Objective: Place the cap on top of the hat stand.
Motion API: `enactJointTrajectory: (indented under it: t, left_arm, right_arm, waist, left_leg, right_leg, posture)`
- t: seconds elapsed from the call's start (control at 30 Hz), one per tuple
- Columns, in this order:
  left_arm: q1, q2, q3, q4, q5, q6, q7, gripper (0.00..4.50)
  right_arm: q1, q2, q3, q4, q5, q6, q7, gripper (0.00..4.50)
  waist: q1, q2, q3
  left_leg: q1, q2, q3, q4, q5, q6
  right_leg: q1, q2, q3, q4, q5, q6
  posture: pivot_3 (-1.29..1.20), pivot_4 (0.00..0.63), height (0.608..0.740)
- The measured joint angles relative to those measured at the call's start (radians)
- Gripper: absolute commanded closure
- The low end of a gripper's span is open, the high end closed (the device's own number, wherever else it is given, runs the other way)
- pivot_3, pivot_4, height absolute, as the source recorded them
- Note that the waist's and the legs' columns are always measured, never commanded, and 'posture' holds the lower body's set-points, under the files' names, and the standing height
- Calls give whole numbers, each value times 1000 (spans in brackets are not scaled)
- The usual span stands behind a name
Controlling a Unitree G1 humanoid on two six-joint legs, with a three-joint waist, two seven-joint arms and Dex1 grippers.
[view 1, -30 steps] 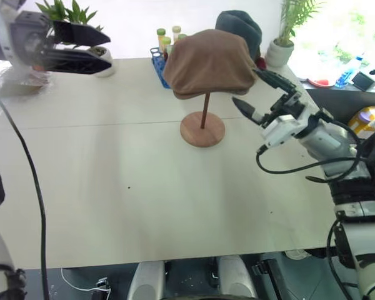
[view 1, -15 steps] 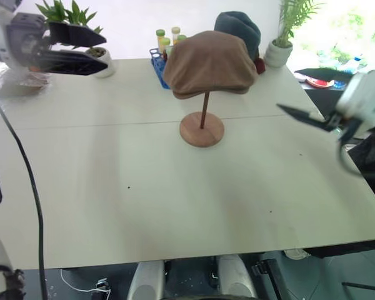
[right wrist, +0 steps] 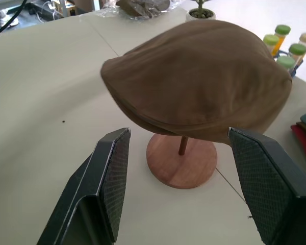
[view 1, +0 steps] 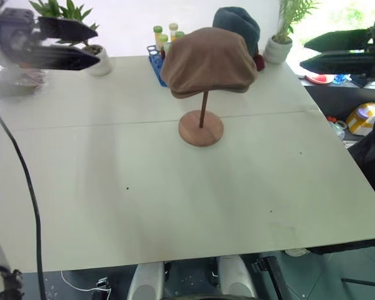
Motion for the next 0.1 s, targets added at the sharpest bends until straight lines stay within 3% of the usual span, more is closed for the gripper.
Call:
enactJointTrajectory:
  t: [0.1]
  left_arm:
    - [1, 8, 25, -12, 8, 17, 0, 0]
  right_arm:
    - [0, 13, -4, 22, -38, -29, 32, 1399]
  waist:
    - [4, 0, 0]
  left_leg:
    - [0, 0, 0, 0, 0, 0]
  right_leg:
    - [0, 0, 0, 2, 0, 2]
  posture:
    - [0, 150, 728]
